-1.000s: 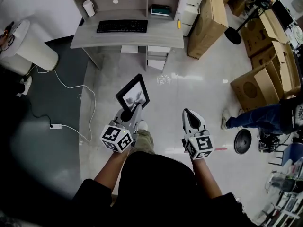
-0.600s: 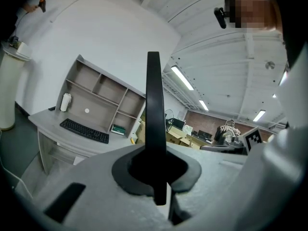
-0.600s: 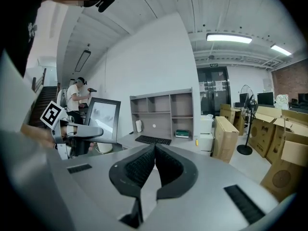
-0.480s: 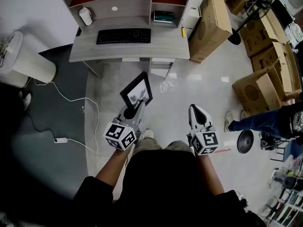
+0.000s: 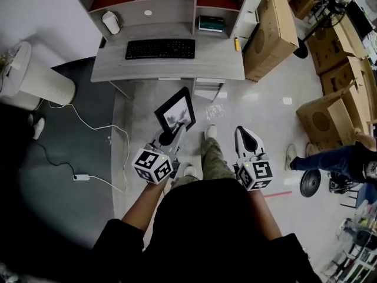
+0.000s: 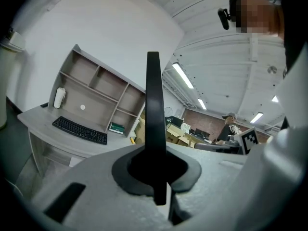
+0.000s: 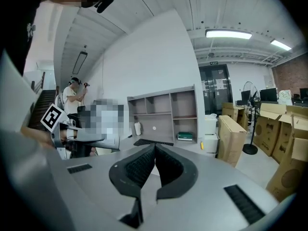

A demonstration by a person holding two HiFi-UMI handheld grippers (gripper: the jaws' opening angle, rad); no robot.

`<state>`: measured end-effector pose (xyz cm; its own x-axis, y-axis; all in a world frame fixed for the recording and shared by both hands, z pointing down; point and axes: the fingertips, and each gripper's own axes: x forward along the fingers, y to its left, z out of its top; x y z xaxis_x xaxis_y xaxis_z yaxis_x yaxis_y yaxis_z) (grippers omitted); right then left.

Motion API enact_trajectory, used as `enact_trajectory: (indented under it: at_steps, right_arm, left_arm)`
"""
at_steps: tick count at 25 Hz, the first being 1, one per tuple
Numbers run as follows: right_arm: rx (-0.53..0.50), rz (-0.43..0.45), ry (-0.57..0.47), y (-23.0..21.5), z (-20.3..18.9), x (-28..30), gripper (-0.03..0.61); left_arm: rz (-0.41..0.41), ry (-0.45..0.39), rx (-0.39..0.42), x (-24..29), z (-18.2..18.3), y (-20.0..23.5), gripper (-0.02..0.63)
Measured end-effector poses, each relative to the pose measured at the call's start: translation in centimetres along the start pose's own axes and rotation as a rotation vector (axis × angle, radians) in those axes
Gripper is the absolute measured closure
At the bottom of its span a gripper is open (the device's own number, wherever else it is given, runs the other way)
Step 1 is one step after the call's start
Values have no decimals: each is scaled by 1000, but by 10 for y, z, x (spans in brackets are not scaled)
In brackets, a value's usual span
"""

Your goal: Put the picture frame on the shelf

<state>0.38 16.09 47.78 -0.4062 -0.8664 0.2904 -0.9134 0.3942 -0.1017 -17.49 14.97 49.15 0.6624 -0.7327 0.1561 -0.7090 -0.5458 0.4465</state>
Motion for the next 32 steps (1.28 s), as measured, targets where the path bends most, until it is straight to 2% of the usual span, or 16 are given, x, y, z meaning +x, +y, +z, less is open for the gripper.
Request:
enact_trajectory:
  at_steps: [9, 15, 20, 26, 32]
  right_arm:
    - [48, 34, -13, -67, 28, 101, 566]
    - [45, 60, -17, -123, 63, 172, 566]
    - [58, 61, -25, -169, 88, 213, 566]
    - [93, 90, -26, -210, 94, 260, 566]
    - [102, 155, -36, -229, 109, 302, 566]
  left_arm:
    - [0, 31, 12, 102, 36, 42, 589]
    - [-80, 70, 0, 192, 63, 64, 589]
    - [-96, 91, 10, 257, 86, 82, 588]
    - [-91, 72, -38, 339, 119, 116, 588]
    - [-58, 84, 123, 418, 160, 142, 588]
